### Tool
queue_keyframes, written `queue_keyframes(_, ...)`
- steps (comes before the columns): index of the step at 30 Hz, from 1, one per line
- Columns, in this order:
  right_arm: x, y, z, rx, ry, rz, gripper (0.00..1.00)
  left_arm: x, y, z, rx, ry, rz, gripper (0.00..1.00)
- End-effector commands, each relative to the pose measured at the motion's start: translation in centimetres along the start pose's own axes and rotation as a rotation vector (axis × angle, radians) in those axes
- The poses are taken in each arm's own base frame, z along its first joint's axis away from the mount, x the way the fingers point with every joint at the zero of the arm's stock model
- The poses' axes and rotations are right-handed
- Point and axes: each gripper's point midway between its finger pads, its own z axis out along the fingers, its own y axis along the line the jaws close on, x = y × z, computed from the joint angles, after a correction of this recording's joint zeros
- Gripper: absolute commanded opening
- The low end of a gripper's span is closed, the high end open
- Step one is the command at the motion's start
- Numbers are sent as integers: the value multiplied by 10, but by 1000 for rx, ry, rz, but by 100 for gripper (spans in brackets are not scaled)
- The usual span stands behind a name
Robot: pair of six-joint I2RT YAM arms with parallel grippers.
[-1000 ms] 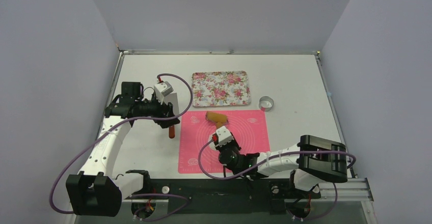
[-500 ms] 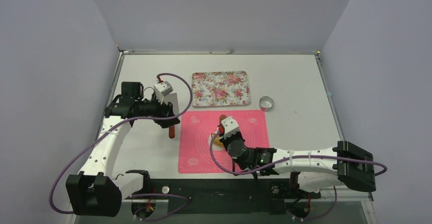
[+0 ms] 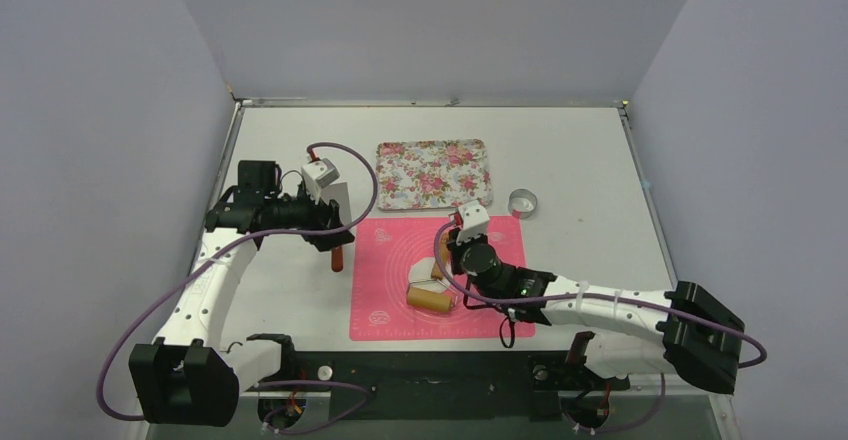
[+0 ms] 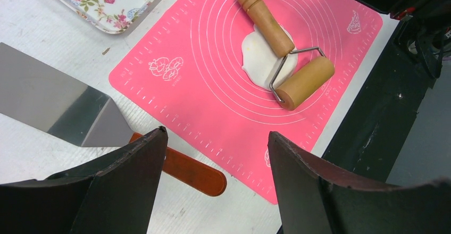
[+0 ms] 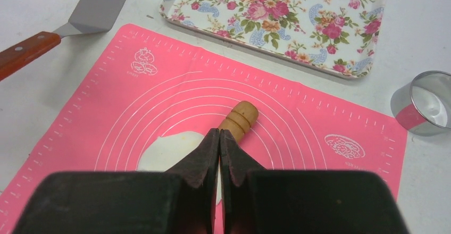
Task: Roll out the dumpling wrappers from the dough
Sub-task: Flatten out the dough on the work surface.
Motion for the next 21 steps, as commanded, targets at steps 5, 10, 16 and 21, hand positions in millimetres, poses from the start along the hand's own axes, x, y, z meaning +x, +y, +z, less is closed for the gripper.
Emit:
queue_keyframes(5,-34,-12,13,89,126,278,39,-33,1,2,-26,-86,-12,68)
queue_keyframes(10,2,-20,25,254,289,338,60,-57,17,-4,-135,-152,-71,68)
queue_keyframes(16,25,-30,37,406,298,398,60,-64,46,-7,-301,-207,-145,68)
queue_keyframes(21,43,-20,52,435,332,418,61,-68,36,-11,-281,-233,-118,68)
